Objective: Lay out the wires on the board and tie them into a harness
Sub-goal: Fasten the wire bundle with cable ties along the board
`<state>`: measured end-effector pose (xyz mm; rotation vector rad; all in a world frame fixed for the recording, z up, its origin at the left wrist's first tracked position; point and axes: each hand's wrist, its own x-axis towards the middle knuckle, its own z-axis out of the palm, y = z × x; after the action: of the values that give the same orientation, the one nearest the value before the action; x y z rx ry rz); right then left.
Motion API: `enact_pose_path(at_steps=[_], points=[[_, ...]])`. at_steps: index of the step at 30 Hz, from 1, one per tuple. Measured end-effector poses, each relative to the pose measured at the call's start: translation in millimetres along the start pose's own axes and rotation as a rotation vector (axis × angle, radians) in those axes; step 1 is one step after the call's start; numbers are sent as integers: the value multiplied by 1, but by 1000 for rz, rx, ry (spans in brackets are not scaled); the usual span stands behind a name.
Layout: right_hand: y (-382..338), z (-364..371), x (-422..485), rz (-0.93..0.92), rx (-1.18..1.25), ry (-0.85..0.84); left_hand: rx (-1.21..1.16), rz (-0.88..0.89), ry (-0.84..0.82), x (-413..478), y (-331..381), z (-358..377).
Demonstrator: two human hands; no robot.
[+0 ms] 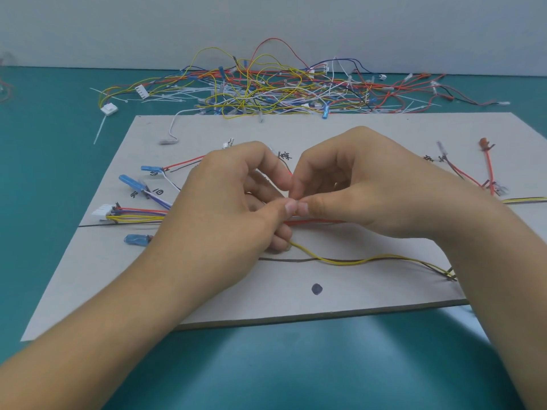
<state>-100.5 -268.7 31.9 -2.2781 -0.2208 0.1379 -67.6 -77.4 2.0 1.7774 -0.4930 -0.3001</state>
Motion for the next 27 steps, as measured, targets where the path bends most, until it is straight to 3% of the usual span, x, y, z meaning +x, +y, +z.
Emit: enact_pose_path(at_steps=[27], points=[[-5,4,1,9,-37,89,207,34,25,3,4,-10]])
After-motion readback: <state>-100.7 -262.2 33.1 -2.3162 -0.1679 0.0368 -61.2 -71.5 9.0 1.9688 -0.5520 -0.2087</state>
